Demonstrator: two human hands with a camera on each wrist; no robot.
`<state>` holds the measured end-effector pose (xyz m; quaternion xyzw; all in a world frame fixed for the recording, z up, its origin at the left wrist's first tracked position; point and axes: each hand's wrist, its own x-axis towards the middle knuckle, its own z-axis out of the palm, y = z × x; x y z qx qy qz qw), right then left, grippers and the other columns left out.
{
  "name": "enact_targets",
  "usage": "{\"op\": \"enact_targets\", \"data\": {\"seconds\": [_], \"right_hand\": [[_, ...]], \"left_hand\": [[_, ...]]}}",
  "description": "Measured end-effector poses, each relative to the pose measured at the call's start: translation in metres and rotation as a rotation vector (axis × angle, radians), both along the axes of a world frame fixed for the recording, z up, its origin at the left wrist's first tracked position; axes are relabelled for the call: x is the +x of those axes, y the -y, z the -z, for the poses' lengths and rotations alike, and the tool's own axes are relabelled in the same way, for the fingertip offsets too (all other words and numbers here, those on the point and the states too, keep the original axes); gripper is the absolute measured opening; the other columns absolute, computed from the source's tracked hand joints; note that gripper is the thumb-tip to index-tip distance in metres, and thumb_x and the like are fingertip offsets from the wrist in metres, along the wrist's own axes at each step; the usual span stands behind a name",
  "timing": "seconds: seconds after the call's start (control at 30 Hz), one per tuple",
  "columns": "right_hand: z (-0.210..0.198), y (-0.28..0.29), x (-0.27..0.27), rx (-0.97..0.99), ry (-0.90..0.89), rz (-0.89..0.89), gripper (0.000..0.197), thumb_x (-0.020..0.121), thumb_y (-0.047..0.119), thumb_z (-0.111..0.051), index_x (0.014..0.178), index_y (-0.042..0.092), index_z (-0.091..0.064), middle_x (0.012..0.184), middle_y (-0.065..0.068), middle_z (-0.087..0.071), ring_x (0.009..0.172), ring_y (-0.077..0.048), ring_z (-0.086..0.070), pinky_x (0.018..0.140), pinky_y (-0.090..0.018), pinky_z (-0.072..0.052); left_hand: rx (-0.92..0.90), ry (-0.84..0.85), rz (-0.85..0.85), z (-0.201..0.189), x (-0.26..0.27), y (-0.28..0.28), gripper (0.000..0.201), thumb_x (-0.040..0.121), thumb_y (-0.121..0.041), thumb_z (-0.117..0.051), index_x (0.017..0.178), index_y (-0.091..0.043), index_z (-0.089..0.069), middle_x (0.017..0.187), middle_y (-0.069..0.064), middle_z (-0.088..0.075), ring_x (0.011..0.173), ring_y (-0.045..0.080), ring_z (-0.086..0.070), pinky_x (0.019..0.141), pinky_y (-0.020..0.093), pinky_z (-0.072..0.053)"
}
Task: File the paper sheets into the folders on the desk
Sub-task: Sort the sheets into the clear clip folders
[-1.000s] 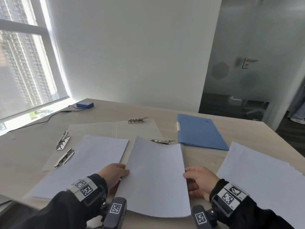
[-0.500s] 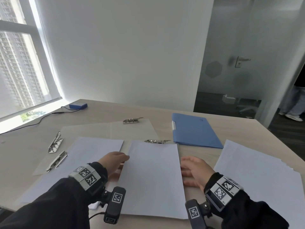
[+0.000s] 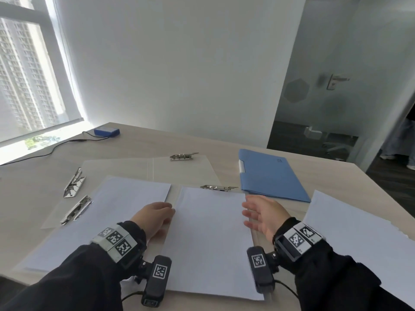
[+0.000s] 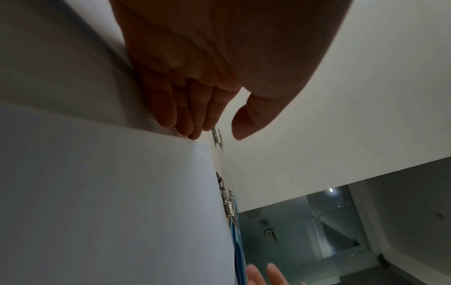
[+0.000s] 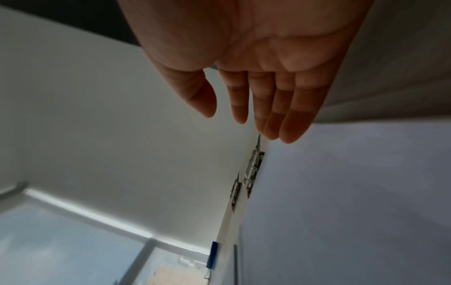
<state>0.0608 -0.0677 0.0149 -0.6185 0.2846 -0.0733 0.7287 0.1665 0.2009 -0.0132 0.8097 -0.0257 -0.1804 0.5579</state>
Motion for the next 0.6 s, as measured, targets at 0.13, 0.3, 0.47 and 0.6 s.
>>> {"op": "enact_targets", "data": {"seconds": [0.13, 0.3, 0.47, 0.6], "right_hand": [[-0.001, -0.01, 0.035, 0.206, -0.004, 0.095, 0.043, 0.098, 0.02, -0.051, 0.138, 0.005, -0.046, 0.141, -0.016, -0.05, 0.116, -0.032, -0.059, 0.088, -0.046, -0.054], [-0.003, -0.007, 0.073, 0.256, -0.018, 0.201, 0.045, 0.099, 0.022, -0.048, 0.141, 0.008, -0.043, 0.145, -0.017, -0.047, 0.122, -0.034, -0.056, 0.087, -0.046, -0.051], [-0.005, -0.004, 0.098, 0.088, -0.005, 0.135, 0.04, 0.096, 0.02, -0.049, 0.134, 0.01, -0.051, 0.136, -0.014, -0.056, 0.107, -0.026, -0.057, 0.084, -0.043, -0.049], [-0.01, -0.018, 0.114, -0.514, -0.082, -0.165, 0.035, 0.092, 0.004, -0.048, 0.125, 0.005, -0.059, 0.123, -0.022, -0.062, 0.101, -0.034, -0.059, 0.077, -0.03, -0.045]], "left_hand": [[0.008, 0.022, 0.009, 0.004, 0.002, -0.001, 0.03, 0.086, -0.028, -0.063, 0.115, -0.019, -0.066, 0.097, 0.004, -0.071, 0.095, 0.026, -0.067, 0.095, 0.042, -0.053], [-0.005, 0.016, 0.03, 0.008, 0.004, -0.003, 0.036, 0.086, -0.031, -0.064, 0.121, -0.021, -0.063, 0.1, 0.001, -0.071, 0.09, 0.022, -0.066, 0.093, 0.04, -0.054], [-0.067, -0.019, 0.028, 0.009, 0.007, -0.006, 0.036, 0.085, -0.031, -0.064, 0.12, -0.022, -0.064, 0.103, 0.002, -0.07, 0.085, 0.02, -0.064, 0.074, 0.033, -0.058], [-0.082, -0.031, 0.039, 0.012, 0.009, -0.009, 0.035, 0.085, -0.031, -0.064, 0.119, -0.024, -0.064, 0.106, 0.002, -0.071, 0.095, 0.021, -0.067, 0.074, 0.032, -0.058]]}}
